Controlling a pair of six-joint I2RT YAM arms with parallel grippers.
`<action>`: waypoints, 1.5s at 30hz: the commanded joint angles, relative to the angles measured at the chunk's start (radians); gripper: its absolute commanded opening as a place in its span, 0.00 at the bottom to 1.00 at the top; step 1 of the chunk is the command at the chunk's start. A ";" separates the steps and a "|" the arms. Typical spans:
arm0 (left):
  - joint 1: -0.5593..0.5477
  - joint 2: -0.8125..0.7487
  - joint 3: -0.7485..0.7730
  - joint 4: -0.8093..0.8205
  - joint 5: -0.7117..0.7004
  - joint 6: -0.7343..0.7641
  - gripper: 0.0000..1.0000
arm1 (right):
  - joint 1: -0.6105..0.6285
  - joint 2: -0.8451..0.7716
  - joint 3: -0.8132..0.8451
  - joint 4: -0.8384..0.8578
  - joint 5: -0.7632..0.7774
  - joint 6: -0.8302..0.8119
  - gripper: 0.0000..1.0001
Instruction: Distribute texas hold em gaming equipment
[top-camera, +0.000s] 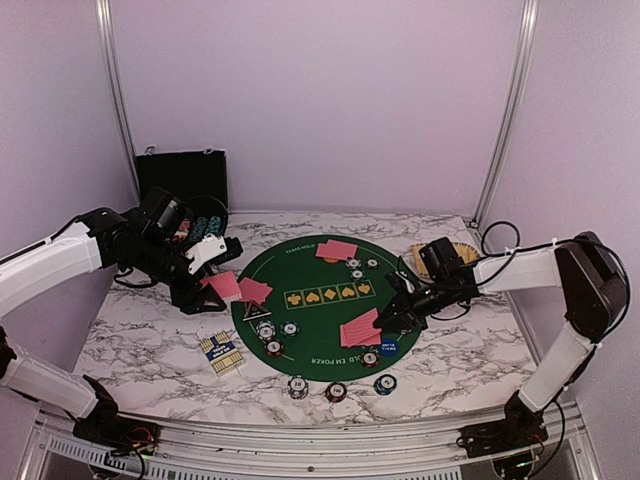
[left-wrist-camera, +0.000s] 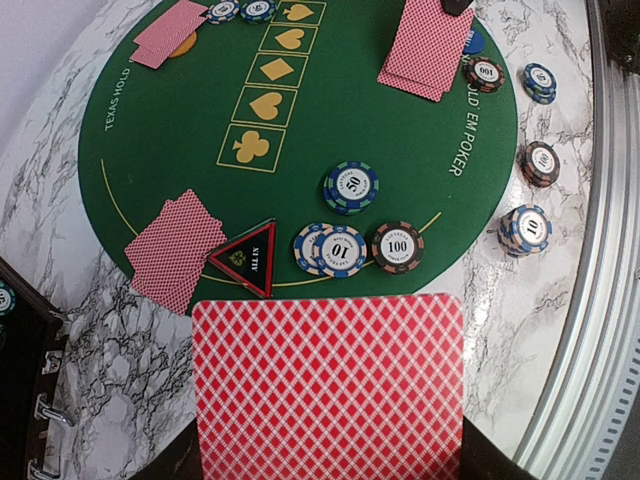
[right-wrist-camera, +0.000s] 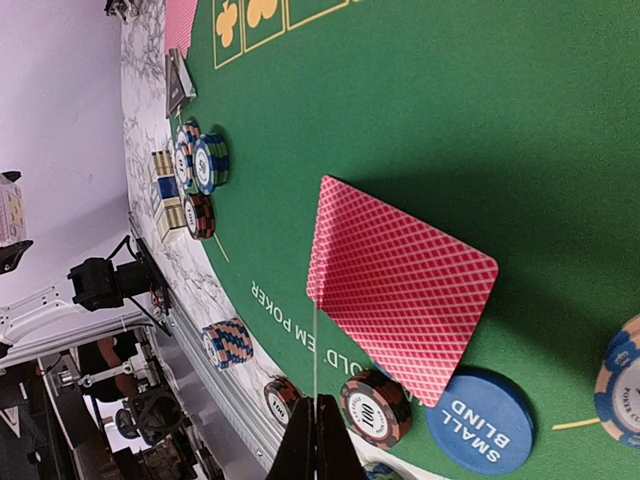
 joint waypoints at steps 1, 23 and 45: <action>0.004 0.002 0.013 0.015 0.017 -0.004 0.00 | -0.018 0.003 0.004 -0.040 0.046 -0.038 0.00; 0.004 -0.014 0.005 0.014 0.008 -0.001 0.00 | -0.020 -0.022 0.079 -0.198 0.215 -0.101 0.27; 0.004 -0.006 0.003 0.014 0.012 0.000 0.00 | 0.081 -0.056 0.354 -0.262 0.307 -0.059 0.99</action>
